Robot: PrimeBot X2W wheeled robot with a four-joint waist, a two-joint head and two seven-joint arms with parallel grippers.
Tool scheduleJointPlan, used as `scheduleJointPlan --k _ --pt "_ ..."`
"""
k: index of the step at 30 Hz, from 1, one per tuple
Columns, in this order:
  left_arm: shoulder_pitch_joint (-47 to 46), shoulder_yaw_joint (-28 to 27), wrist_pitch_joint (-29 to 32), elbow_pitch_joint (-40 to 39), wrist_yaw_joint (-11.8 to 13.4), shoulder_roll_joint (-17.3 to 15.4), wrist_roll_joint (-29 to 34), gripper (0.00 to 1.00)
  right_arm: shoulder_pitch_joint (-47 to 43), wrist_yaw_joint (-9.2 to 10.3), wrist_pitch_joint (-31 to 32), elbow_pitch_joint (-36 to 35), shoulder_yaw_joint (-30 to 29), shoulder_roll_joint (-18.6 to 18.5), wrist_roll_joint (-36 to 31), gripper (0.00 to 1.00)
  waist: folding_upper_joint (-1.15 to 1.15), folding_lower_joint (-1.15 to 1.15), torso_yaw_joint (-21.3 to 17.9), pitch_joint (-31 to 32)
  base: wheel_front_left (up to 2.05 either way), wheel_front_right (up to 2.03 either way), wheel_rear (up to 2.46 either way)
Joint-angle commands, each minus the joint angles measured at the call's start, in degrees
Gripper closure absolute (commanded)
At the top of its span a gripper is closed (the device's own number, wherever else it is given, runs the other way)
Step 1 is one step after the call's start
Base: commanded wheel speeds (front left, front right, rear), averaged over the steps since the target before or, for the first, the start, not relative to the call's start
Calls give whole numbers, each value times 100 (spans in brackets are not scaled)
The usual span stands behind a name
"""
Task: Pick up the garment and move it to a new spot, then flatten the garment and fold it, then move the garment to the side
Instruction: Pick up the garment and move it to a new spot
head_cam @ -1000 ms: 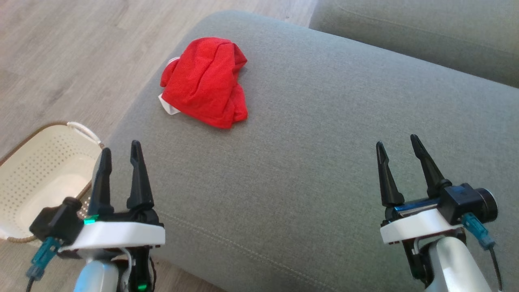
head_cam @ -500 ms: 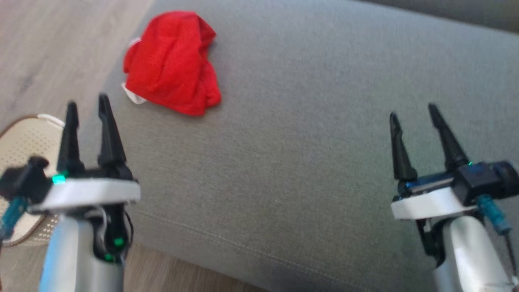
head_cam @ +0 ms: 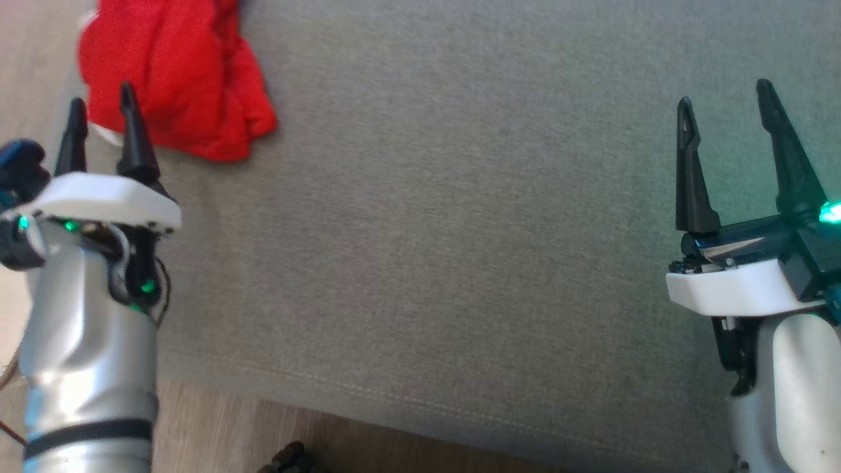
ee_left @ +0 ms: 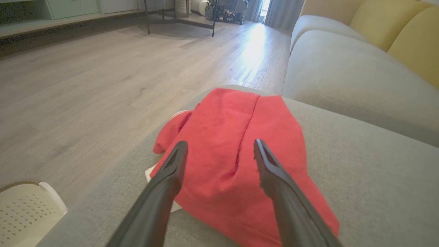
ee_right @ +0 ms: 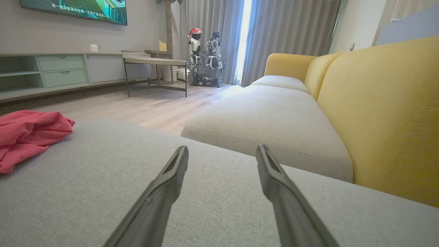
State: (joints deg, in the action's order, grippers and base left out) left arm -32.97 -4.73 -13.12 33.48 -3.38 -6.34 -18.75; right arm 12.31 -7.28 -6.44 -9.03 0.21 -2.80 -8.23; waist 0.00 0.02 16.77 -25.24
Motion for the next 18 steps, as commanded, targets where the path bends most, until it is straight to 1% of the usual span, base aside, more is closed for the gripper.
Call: scheduleJointPlan --k 1,6,7,8,12,13,14,15,16,18 --pt "-118 -206 6 -94 -10 -314 16 0 60 -21 33 -230 141 -8 -41 0 0 -2 -146 -168 0 0 0" --pt "-617 -157 -12 808 -23 -517 74 0 75 -21 18 -272 169 -8 -36 0 0 -2 -262 -291 0 0 0" --pt "-767 -144 -44 1087 -9 -567 98 0 74 -21 11 -274 175 -8 -27 0 0 -2 -297 -311 0 0 0" --pt "-767 -144 -44 1087 -9 -567 98 0 74 -21 11 -274 175 -8 -27 0 0 -2 -297 -311 0 0 0" --pt "-1060 -112 -119 1631 -58 -649 111 0 98 -21 5 -284 167 -8 -27 0 0 -2 -360 -367 0 0 0" --pt "-1101 -99 -130 1717 -74 -665 117 7 102 -21 3 -285 166 -8 -28 0 0 -2 -370 -371 0 0 0" --pt "-1136 -84 -138 1799 -102 -676 114 58 102 -21 1 -284 164 -8 -28 0 0 -2 -379 -370 0 0 0" --pt "-1166 -45 -142 1880 -158 -686 110 92 100 -21 0 -281 159 -8 -29 0 0 -2 -386 -363 0 0 0" --pt "-1191 10 -137 1965 -224 -691 95 100 99 -21 -1 -278 149 -8 -29 0 0 -2 -388 -356 0 0 0" --pt "-1254 43 -129 2096 -305 -705 5 100 106 -21 -7 -270 117 -8 -23 0 0 -2 -383 -338 0 0 0"
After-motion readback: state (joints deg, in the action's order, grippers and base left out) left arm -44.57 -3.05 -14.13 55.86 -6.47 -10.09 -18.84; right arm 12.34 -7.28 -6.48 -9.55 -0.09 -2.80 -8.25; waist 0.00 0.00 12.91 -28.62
